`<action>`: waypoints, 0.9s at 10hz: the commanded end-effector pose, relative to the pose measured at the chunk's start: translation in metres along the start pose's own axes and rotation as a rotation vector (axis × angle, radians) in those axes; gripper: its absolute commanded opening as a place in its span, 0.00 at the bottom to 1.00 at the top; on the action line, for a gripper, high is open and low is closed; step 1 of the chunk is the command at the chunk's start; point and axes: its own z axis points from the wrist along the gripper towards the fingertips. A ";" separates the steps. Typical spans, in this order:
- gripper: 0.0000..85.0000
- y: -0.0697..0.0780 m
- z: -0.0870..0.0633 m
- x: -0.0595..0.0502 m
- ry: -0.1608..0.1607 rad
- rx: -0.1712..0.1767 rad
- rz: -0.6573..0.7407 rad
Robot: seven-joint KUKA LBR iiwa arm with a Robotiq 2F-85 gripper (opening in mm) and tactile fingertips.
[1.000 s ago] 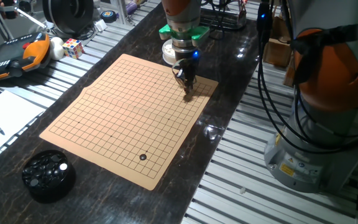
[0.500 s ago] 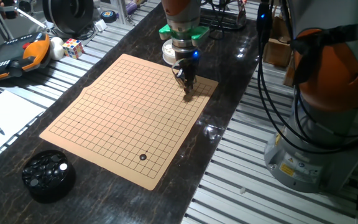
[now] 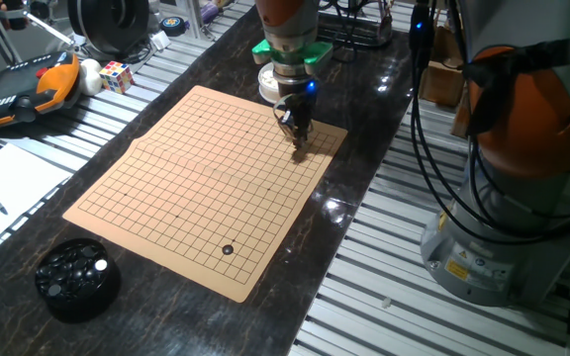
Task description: Play the first move as black on the 3-4 point in the upper right corner of the Go board
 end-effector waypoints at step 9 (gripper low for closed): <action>0.29 -0.003 -0.004 -0.001 -0.003 0.030 -0.009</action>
